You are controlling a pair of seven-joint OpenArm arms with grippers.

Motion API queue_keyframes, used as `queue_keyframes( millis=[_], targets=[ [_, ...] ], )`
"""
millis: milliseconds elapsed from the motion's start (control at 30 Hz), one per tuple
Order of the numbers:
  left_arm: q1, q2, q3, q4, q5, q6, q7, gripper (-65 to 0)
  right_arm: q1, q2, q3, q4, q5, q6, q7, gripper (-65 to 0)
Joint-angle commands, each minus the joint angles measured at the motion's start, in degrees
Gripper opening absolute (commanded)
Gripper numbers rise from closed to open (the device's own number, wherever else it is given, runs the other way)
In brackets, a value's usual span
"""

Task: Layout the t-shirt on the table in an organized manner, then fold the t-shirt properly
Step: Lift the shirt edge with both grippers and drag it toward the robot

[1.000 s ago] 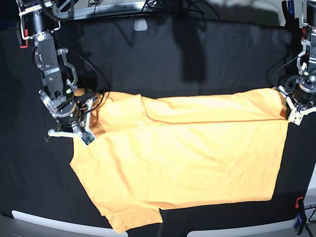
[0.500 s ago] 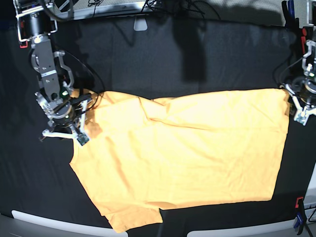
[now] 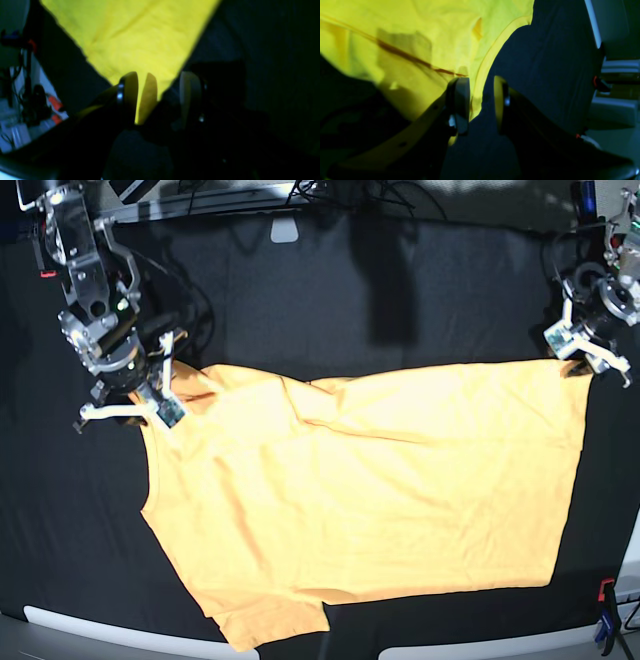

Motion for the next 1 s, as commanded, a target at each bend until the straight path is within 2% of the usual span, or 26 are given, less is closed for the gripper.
queue_keyframes(
  millis=[0, 167, 400, 633, 767, 967],
  targets=[
    [-0.9, -1.1, 0.7, -0.3, 1.1, 0.9, -0.7, -40.1, 0.2, 0.8, 0.6, 2.1, -0.3, -0.8, 0.6, -48.7],
    [-5.4, -1.1, 6.5, -6.0, 6.6, 4.4, 1.3, -40.1, -1.3, 0.8, 0.6, 5.2, -0.3, -0.8, -1.3, -48.7],
    [-8.0, -1.6, 7.7, -11.6, 8.4, 4.4, 2.4, -45.7, -1.9, 0.8, 0.6, 5.4, -0.3, -0.8, -1.4, -48.7],
    [-7.4, -5.4, 7.7, -14.1, 10.9, 4.4, 2.3, -45.7, -1.9, 0.8, 0.6, 5.4, -0.3, -0.7, -1.4, -48.7],
    [-7.3, -5.7, 7.7, -14.1, 10.7, 4.4, -0.9, -45.7, -1.9, 0.8, 0.6, 5.4, -0.3, -0.8, -1.4, -48.7],
    [-7.3, -3.0, 7.7, -14.1, 10.7, 4.4, -5.1, -45.7, -1.9, 0.8, 0.6, 5.4, -0.3, -0.8, -1.5, -48.7]
  ],
)
